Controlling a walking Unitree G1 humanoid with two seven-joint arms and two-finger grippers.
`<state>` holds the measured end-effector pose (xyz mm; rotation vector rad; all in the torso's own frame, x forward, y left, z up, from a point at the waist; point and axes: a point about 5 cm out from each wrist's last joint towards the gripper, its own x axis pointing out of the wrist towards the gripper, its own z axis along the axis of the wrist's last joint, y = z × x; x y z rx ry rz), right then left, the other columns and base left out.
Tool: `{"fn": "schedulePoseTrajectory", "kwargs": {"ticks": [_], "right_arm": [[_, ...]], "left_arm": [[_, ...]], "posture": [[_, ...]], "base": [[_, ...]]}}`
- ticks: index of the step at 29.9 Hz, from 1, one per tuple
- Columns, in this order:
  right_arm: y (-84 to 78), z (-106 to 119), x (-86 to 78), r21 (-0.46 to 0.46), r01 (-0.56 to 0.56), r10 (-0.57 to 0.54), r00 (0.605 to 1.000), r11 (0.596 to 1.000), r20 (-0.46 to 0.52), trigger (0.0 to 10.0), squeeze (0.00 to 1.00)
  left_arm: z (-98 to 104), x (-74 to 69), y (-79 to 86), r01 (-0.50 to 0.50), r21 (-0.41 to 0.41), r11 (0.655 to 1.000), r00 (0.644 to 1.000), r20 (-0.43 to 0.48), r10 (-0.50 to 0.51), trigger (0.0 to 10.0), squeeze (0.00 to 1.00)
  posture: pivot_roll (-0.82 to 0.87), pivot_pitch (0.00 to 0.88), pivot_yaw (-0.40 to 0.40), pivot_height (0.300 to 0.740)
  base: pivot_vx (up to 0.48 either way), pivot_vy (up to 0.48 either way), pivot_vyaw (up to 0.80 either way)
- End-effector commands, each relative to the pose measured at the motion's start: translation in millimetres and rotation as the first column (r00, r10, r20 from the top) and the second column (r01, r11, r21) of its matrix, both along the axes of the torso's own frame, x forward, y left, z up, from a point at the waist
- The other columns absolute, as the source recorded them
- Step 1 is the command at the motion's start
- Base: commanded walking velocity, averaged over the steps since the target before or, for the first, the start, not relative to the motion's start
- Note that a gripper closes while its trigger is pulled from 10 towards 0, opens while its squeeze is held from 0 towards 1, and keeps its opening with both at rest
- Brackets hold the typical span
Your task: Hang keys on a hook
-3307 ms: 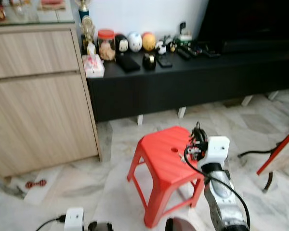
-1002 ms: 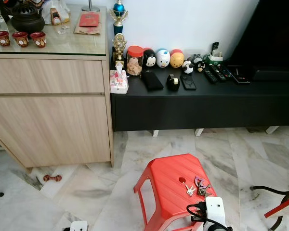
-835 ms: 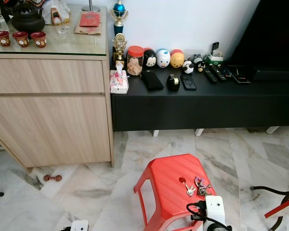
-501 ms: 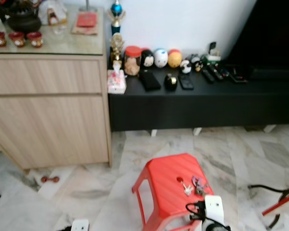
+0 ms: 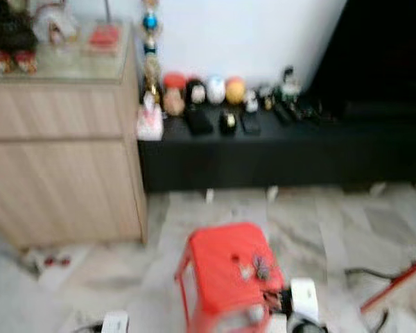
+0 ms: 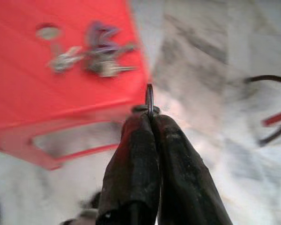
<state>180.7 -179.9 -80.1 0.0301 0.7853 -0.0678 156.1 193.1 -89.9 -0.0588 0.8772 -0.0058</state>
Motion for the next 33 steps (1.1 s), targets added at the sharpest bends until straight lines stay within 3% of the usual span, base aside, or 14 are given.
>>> {"fn": "schedulePoseTrajectory", "kwargs": {"ticks": [1,4,33], "right_arm": [[2.0,4.8,9.2,0.010,0.009,-0.009,0.999,1.000,0.034,10.0,0.00],[2.1,4.8,9.4,0.012,0.011,-0.011,0.999,1.000,0.035,10.0,0.00],[1.6,6.1,12.1,0.017,0.021,-0.022,0.999,1.000,0.042,10.0,0.00]], "left_arm": [[-4.9,-11.3,0.9,0.009,0.000,1.000,0.999,-0.047,-0.009,10.0,0.00],[-4.9,-11.4,1.2,0.009,-0.001,1.000,0.999,-0.047,-0.009,10.0,0.00],[-6.9,-12.0,-7.2,-0.003,-0.027,1.000,0.998,-0.066,0.001,10.0,0.00]], "posture": [[0.08,0.008,-0.131,0.740],[0.08,0.008,-0.131,0.740],[0.08,0.008,-0.131,0.740]], "base": [[0.000,-0.386,0.00],[0.000,-0.380,0.00],[0.000,0.000,0.00]]}}
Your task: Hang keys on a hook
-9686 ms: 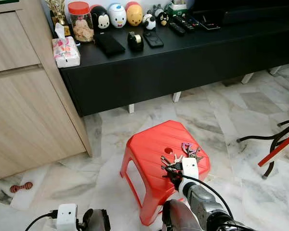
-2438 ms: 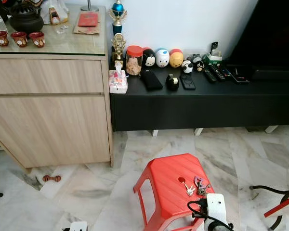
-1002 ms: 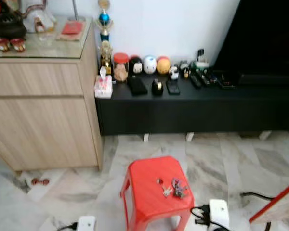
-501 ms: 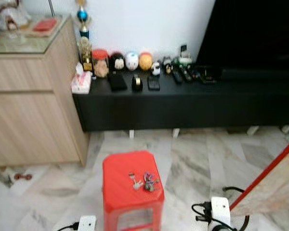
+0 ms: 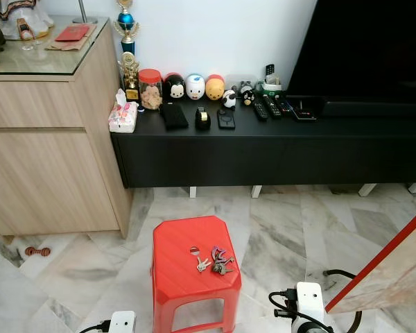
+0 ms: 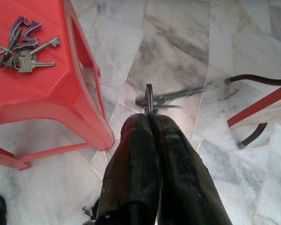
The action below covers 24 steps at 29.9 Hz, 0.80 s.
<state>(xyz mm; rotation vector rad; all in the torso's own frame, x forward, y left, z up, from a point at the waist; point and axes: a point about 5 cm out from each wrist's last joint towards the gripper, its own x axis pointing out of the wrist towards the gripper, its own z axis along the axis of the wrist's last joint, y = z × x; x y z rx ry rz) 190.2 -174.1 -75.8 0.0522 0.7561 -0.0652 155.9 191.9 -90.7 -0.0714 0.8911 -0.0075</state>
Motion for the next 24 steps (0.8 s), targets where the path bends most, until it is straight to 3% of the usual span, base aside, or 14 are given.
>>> {"fn": "schedulePoseTrajectory", "kwargs": {"ticks": [1,24], "right_arm": [[-4.2,1.9,2.6,-0.003,0.016,-0.016,1.000,1.000,0.012,10.0,0.00],[-4.1,4.1,6.5,-0.006,0.016,-0.015,1.000,1.000,0.025,10.0,0.00]], "left_arm": [[-6.1,-11.8,-6.0,0.001,-0.015,1.000,0.999,-0.052,-0.002,10.0,0.00],[-7.2,-15.6,-4.2,-0.001,-0.014,1.000,0.998,-0.059,0.000,10.0,0.00]], "posture": [[0.08,0.008,-0.131,0.740],[0.08,0.009,-0.132,0.740]], "base": [[0.000,0.000,0.00],[0.000,0.000,0.00]]}}
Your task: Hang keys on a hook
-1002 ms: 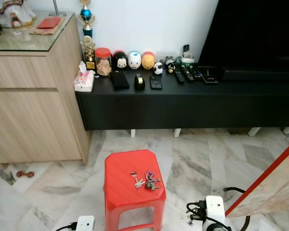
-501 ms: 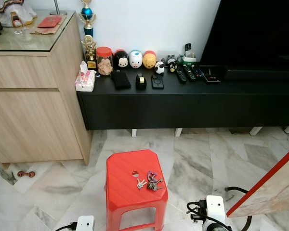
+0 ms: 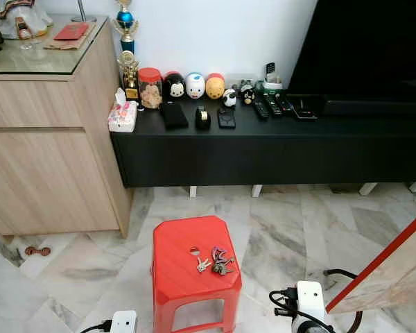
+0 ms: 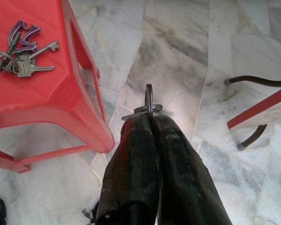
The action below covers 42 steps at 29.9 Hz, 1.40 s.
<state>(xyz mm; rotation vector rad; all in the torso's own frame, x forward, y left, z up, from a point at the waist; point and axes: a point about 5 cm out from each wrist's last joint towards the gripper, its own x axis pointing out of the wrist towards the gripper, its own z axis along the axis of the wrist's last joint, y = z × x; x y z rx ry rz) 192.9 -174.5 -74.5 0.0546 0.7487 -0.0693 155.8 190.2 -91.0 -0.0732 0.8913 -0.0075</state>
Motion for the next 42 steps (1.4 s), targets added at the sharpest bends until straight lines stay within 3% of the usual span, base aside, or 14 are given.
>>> {"fn": "schedulePoseTrajectory", "kwargs": {"ticks": [1,24,42], "right_arm": [[-3.7,2.7,3.9,-0.007,0.010,-0.010,1.000,1.000,0.018,10.0,0.00],[-2.7,3.3,5.1,-0.007,0.014,-0.013,1.000,1.000,0.022,10.0,0.00],[-2.8,5.5,9.1,-0.008,0.015,-0.015,0.999,1.000,0.033,10.0,0.00]], "left_arm": [[-6.9,-15.6,-2.4,0.000,-0.012,1.000,0.998,-0.059,-0.001,10.0,0.00],[-6.8,-13.8,-6.6,0.009,-0.012,1.000,0.998,-0.055,-0.009,10.0,0.00],[-8.3,-18.0,-3.6,0.007,0.003,1.000,0.997,-0.074,-0.007,10.0,0.00]], "posture": [[0.08,0.009,-0.132,0.740],[0.08,0.005,-0.129,0.740],[0.08,0.000,-0.125,0.740]], "base": [[0.000,0.000,0.00],[-0.214,0.000,0.00],[0.000,0.000,0.00]]}}
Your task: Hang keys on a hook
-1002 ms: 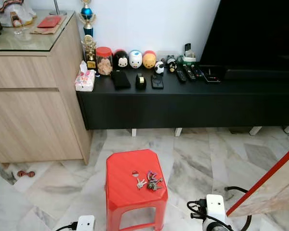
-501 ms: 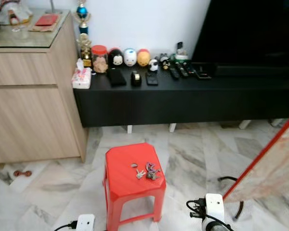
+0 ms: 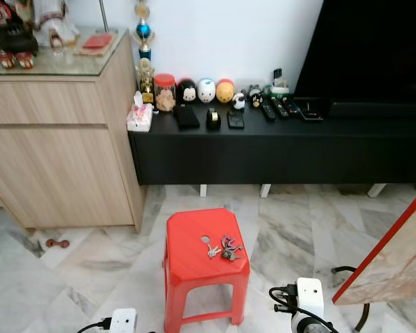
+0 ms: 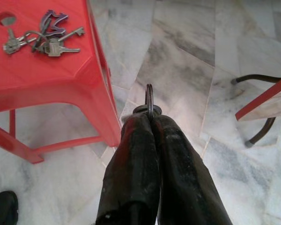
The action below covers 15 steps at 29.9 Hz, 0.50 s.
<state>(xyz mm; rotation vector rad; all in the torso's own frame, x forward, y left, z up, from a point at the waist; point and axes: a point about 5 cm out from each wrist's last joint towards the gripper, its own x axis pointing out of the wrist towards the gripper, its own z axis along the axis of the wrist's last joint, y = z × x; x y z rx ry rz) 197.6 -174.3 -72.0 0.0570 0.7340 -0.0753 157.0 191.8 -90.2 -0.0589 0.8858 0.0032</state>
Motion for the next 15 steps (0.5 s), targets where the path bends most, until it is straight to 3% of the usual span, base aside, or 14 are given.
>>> {"fn": "schedulePoseTrajectory", "kwargs": {"ticks": [1,7,15], "right_arm": [[-3.2,2.9,4.2,-0.008,0.009,-0.009,1.000,1.000,0.018,10.0,0.00],[-5.3,1.9,2.7,-0.006,0.017,-0.017,1.000,1.000,0.007,10.0,0.00],[-5.7,0.8,1.2,-0.005,0.023,-0.023,1.000,1.000,-0.003,10.0,0.00]], "left_arm": [[-9.0,-19.5,-5.0,0.009,-0.014,1.000,0.997,-0.079,-0.010,10.0,0.00],[-9.3,-19.9,-4.9,0.061,0.007,0.998,0.994,-0.089,-0.060,10.0,0.00],[-9.5,-17.9,-10.6,0.068,0.006,0.998,0.993,-0.092,-0.068,10.0,0.00]], "posture": [[0.08,0.000,-0.125,0.740],[0.08,0.000,-0.123,0.740],[0.08,0.000,-0.124,0.740]], "base": [[0.000,0.000,0.00],[0.000,0.000,0.00],[0.000,-0.281,0.00]]}}
